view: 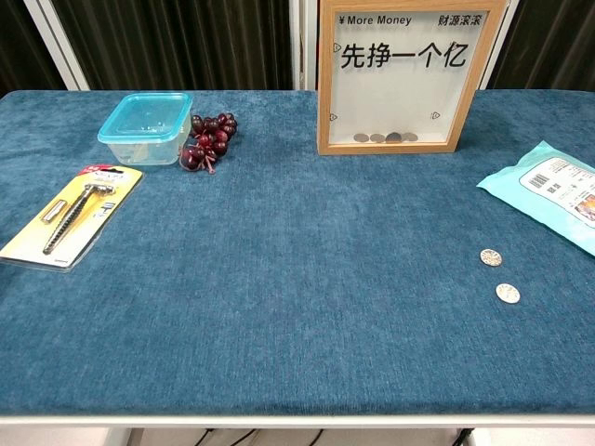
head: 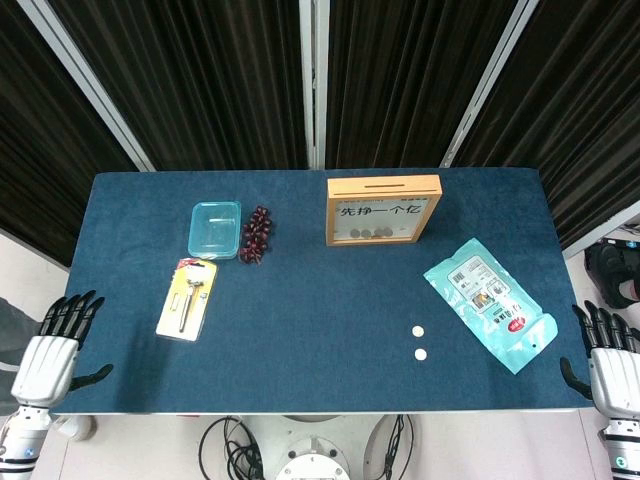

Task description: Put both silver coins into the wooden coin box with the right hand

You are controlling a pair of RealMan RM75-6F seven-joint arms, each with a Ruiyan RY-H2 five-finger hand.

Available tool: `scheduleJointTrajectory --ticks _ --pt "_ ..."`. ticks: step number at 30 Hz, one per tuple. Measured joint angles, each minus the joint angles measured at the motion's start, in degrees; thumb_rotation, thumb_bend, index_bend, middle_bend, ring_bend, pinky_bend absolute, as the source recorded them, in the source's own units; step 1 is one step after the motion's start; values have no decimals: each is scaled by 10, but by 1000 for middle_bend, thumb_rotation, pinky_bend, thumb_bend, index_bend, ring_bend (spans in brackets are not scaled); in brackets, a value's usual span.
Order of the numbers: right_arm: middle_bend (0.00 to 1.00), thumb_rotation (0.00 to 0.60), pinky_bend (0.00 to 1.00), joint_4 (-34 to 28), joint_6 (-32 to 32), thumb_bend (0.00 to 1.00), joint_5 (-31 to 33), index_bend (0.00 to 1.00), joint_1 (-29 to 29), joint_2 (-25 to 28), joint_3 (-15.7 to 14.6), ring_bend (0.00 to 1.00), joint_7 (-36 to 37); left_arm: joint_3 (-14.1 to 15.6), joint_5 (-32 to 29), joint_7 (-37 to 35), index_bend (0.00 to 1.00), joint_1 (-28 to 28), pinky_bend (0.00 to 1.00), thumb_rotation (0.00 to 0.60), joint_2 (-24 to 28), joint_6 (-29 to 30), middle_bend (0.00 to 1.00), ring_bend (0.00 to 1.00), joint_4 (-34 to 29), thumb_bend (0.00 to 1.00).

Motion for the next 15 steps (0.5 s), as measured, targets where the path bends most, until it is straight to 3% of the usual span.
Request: scheduleJointTrajectory --ticks 15 --pt "0 600 0 -4 -1 327 -38 0 8 -4 -14 0 -6 2 3 2 0 -1 0 600 0 -4 0 0 -1 34"
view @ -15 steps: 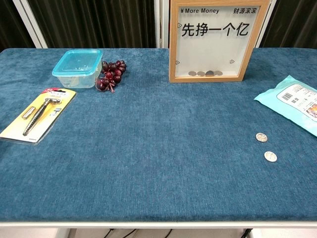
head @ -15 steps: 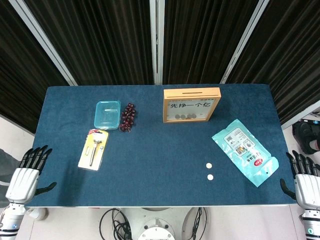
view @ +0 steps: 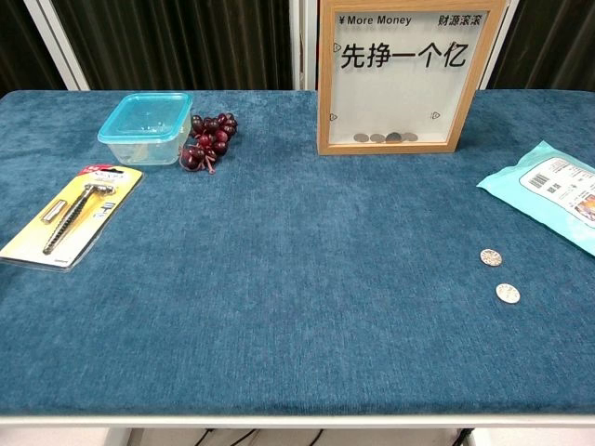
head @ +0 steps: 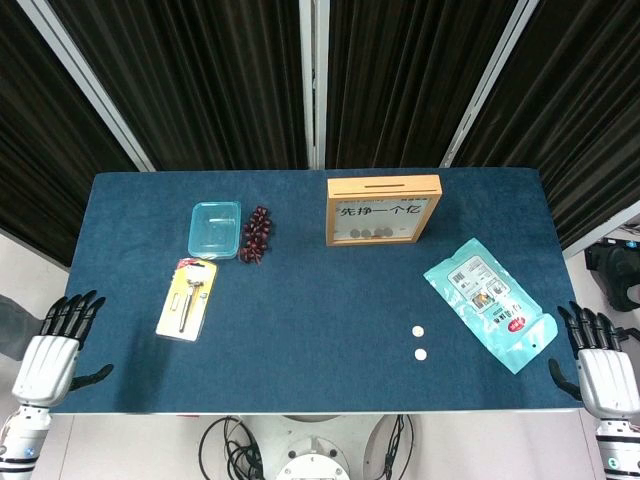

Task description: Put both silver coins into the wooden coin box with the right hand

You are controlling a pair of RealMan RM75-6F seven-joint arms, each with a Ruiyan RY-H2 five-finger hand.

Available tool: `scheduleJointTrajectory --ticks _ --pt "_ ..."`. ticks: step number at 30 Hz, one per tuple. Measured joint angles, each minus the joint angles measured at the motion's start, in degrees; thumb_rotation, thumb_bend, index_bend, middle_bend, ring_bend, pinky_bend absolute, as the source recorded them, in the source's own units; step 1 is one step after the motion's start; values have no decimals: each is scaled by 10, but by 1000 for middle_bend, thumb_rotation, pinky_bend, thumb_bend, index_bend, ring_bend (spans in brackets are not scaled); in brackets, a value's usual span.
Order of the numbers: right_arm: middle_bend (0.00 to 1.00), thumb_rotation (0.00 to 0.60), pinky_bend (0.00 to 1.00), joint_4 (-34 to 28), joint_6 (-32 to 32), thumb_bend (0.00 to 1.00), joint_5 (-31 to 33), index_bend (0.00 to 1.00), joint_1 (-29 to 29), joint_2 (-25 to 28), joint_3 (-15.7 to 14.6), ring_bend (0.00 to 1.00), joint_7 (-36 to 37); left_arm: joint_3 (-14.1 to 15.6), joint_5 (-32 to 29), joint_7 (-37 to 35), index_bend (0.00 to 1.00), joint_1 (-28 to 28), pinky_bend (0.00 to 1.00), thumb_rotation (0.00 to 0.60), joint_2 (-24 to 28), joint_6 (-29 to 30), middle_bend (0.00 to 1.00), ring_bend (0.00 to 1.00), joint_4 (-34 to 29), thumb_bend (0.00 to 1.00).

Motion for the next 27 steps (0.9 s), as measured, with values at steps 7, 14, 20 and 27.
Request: scheduleJointTrajectory --ticks 7,14,20,27 --pt "0 600 0 -19 -25 327 -43 0 28 -8 -14 0 -39 -1 -2 -1 0 0 0 600 -1 -1 0 0 1 34" --pt "0 600 0 -50 -65 327 -73 41 65 -14 -21 0 -83 -2 -5 -5 0 -1 0 600 -4 -5 0 0 7 34" --pt "0 600 0 -60 -113 327 -87 133 94 -32 -30 0 -122 0 -7 -11 0 2 0 600 -7 -3 0 0 14 34" --pt "0 600 0 -44 -154 327 -87 182 114 -66 -46 0 -139 0 -9 -18 0 4 0 600 -7 -2 0 0 20 34"
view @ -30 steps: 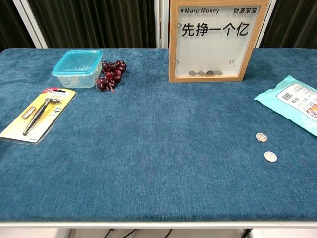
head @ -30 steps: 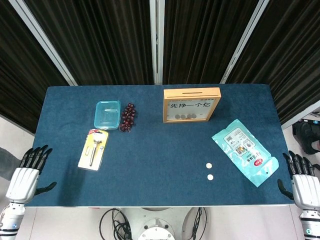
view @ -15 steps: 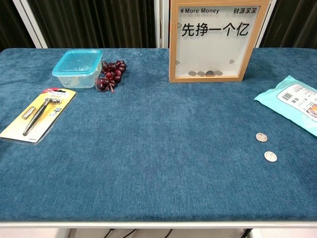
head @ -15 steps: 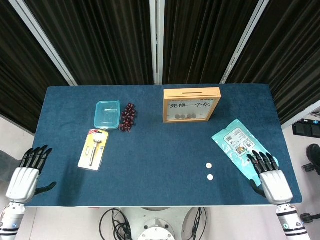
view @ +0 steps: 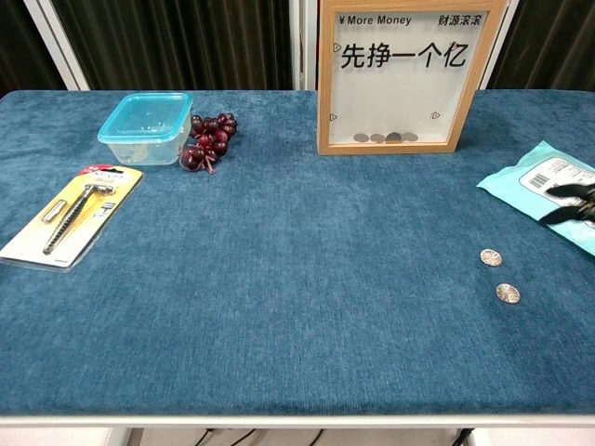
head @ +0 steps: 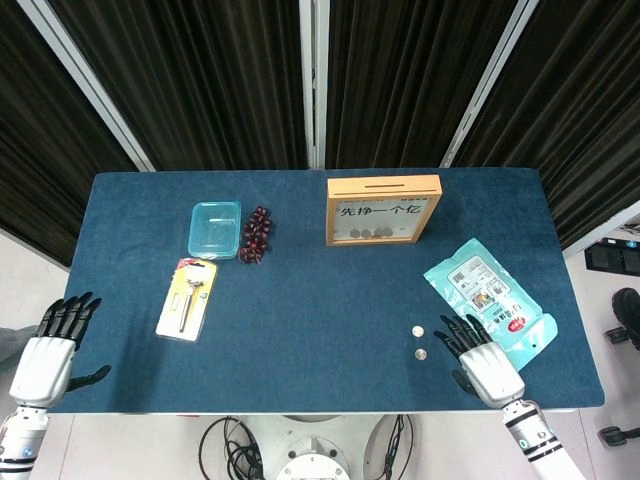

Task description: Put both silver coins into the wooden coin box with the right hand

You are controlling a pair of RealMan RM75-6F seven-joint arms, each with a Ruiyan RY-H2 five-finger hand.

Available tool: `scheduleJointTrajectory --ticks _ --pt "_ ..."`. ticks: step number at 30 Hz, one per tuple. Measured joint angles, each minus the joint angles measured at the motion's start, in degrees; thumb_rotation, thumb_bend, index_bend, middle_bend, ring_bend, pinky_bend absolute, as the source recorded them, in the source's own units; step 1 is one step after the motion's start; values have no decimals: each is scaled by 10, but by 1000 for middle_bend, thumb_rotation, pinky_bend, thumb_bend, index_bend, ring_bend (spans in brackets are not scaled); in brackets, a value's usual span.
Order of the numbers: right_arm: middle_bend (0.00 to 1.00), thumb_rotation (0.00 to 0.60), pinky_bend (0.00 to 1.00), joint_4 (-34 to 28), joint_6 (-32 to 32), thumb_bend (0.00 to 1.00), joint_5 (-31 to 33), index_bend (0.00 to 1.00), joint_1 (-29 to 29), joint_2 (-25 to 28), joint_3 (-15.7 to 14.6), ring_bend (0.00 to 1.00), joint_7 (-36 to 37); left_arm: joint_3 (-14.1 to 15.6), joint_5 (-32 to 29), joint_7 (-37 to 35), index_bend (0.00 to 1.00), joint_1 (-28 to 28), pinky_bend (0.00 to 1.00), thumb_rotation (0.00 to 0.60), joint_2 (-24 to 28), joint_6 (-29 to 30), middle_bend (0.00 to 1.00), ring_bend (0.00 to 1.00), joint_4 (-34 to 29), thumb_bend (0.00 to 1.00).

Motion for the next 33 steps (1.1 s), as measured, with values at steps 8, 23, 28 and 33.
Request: scheduleJointTrajectory --ticks 8,23,28,33 --pt "0 600 0 25 -10 330 -13 237 12 -28 -14 0 4 0 -1 0 0 1 0 600 -2 -1 0 0 2 34" --pt "0 600 0 82 -6 334 4 283 16 -80 -12 0 18 0 -5 -9 0 1 0 600 -6 -4 0 0 13 34" --pt "0 600 0 91 -4 335 8 285 18 -89 -13 0 24 0 -6 -14 0 2 0 600 -7 -4 0 0 17 34" --pt "0 600 0 95 -3 335 12 316 19 -93 -14 0 25 0 -6 -17 0 2 0 600 -7 -4 0 0 20 33"
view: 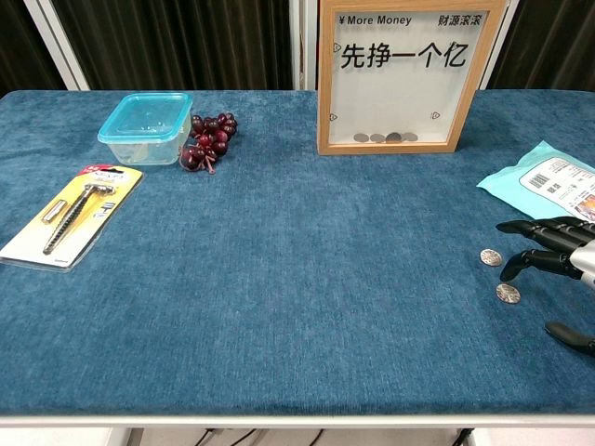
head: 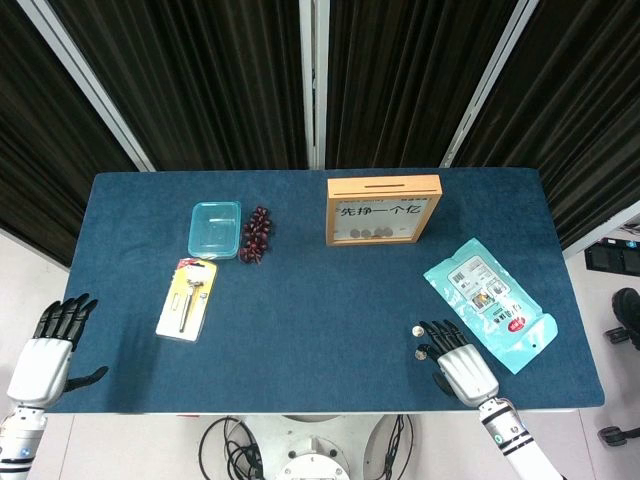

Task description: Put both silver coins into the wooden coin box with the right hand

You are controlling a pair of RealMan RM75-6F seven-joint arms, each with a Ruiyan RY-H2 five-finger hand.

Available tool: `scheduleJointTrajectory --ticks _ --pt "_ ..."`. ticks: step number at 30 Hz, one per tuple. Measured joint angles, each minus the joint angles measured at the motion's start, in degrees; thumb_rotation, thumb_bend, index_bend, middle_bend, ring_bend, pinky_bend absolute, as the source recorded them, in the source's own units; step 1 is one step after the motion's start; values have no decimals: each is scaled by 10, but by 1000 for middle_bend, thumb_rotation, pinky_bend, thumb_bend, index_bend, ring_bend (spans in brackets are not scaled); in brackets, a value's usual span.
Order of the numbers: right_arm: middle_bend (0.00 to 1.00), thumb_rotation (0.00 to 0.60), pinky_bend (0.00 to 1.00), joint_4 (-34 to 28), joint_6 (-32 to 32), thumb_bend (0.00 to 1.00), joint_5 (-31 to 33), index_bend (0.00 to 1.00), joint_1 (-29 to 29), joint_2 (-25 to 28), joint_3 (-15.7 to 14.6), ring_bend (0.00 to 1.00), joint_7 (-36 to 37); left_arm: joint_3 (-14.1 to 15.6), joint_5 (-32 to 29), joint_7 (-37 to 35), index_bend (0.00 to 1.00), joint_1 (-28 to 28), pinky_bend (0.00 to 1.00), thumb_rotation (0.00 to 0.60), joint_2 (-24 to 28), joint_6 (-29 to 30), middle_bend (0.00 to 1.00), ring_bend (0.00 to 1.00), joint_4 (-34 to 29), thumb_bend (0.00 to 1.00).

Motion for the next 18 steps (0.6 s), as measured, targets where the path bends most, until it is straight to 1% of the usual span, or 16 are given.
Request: scheduleJointTrajectory --ticks 18 --pt "0 600 0 15 3 334 5 323 6 -12 -2 0 -2 0 0 -4 0 1 0 600 2 1 0 0 3 34"
